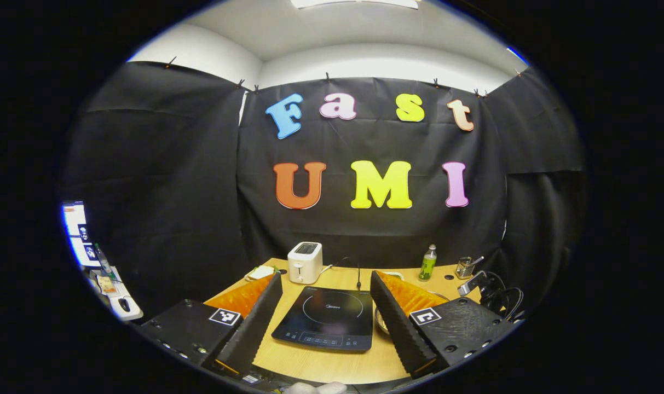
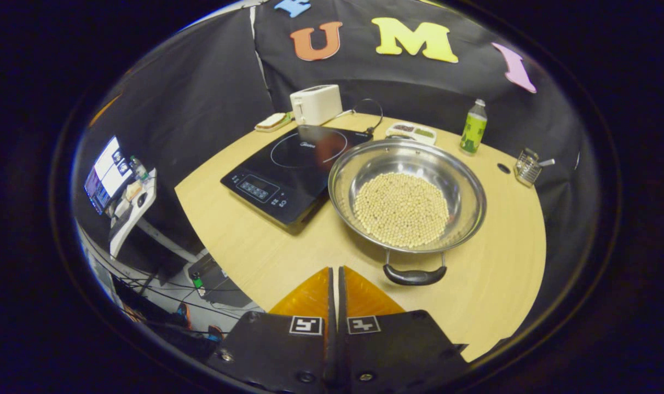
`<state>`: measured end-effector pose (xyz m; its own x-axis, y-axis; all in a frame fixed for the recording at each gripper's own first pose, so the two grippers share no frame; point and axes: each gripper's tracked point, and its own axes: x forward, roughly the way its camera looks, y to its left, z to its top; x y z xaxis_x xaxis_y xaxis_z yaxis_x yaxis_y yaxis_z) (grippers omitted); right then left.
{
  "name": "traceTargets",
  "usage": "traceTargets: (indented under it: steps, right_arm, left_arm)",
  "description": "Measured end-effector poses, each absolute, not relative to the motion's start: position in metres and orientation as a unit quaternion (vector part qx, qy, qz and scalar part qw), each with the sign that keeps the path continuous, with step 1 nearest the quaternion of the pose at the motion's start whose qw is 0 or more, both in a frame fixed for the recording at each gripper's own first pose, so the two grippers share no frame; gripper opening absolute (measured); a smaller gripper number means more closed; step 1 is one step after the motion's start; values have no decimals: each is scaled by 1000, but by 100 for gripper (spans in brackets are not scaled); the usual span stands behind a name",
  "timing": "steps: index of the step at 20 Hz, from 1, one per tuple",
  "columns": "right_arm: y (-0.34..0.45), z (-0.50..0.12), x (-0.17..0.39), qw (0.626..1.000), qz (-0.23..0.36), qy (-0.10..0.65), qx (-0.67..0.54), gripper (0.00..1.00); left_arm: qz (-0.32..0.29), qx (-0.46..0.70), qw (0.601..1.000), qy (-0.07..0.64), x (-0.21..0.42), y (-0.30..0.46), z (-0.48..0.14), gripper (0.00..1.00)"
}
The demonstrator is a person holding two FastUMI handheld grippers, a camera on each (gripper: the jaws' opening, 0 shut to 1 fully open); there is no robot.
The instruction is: First push the handle of the pot to place it horizontally, then grasp the pot with both hands and set it on the induction cooktop.
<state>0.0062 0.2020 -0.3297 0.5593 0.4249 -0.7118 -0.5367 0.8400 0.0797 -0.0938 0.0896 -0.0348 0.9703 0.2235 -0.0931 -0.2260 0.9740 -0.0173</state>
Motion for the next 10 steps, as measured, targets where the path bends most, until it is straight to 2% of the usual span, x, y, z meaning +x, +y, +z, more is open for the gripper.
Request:
traceTargets:
  steps: [2,4,5,6,7,8,10]
  right_arm:
    - [204,-337,12,878,269,387,-79,0]
    - [206,-342,15,876,265,397,-63,0]
    - [205,-343,19,877,263,399,-55,4]
    - [202,-345,23,877,258,401,-55,0]
    - [197,-348,27,878,251,405,-55,4]
    - [192,-350,31,878,243,409,-49,0]
    - [183,-353,35,879,231,416,-34,3]
  left_arm:
    - [120,-17,991,49,-95,90,-37,96]
    - [123,-18,991,51,-94,89,-38,96]
    - [123,-17,991,51,-95,88,-37,96]
    - [122,-18,991,52,-94,87,-38,96]
    - [118,-22,991,52,-91,83,-39,96]
    - [116,-26,992,54,-87,79,-41,96]
    - [114,-30,992,55,-85,75,-41,96]
